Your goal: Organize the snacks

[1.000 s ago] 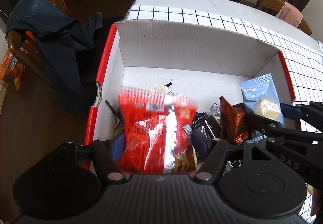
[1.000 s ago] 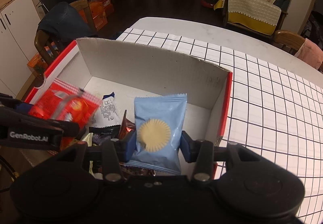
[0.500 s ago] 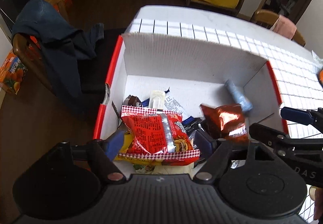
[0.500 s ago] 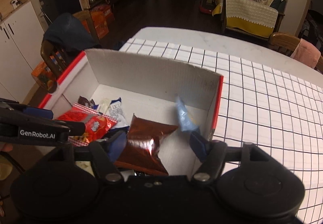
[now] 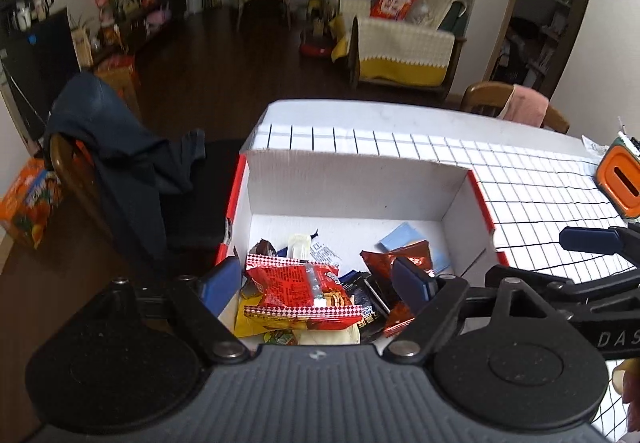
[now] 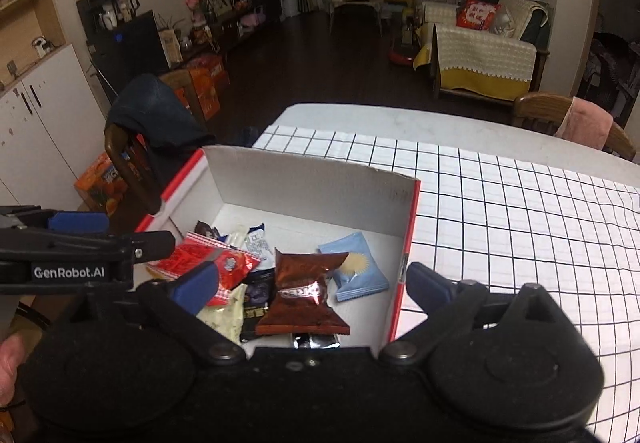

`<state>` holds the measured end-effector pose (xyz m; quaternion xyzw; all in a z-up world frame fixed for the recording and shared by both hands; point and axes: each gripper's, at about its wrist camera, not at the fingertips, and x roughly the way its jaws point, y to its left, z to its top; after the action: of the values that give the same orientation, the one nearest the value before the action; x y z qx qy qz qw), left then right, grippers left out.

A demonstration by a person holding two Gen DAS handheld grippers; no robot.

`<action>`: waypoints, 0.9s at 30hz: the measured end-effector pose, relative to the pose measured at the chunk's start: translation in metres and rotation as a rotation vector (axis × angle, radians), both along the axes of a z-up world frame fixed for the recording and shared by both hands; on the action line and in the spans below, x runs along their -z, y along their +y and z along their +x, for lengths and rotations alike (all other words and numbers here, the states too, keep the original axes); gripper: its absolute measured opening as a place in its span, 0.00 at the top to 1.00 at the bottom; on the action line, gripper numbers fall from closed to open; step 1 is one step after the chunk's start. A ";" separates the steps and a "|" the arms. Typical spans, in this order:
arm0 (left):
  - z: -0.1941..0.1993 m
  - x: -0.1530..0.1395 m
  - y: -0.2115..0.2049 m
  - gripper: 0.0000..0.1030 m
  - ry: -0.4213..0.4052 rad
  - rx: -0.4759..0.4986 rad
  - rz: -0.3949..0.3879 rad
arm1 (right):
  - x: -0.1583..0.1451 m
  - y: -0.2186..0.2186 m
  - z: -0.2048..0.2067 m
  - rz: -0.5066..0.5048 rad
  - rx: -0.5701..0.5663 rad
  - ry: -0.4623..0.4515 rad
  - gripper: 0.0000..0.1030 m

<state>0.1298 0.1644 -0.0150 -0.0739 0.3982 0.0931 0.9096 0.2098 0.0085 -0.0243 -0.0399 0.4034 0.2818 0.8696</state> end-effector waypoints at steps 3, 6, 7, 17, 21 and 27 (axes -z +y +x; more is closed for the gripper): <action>-0.013 -0.005 -0.001 0.18 -0.033 0.006 -0.009 | -0.007 -0.006 -0.010 0.031 0.010 -0.013 0.00; -0.026 -0.010 -0.004 0.11 -0.058 0.012 -0.024 | -0.013 -0.013 -0.022 0.070 0.023 -0.035 0.00; -0.030 -0.011 -0.004 0.09 -0.066 0.014 -0.028 | -0.016 -0.015 -0.025 0.081 0.027 -0.039 0.00; -0.058 -0.020 -0.004 0.00 -0.101 0.008 -0.023 | -0.027 -0.032 -0.061 0.132 0.068 -0.070 0.00; -0.068 -0.023 -0.006 0.00 -0.098 0.009 -0.024 | -0.025 -0.034 -0.077 0.125 0.074 -0.094 0.00; -0.078 -0.024 -0.010 0.00 -0.095 -0.007 -0.004 | -0.020 -0.039 -0.087 0.132 0.137 -0.103 0.00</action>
<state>0.0523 0.1539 0.0092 -0.0812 0.3545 0.0918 0.9270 0.1229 -0.0302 -0.0046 0.0308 0.3407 0.2451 0.9071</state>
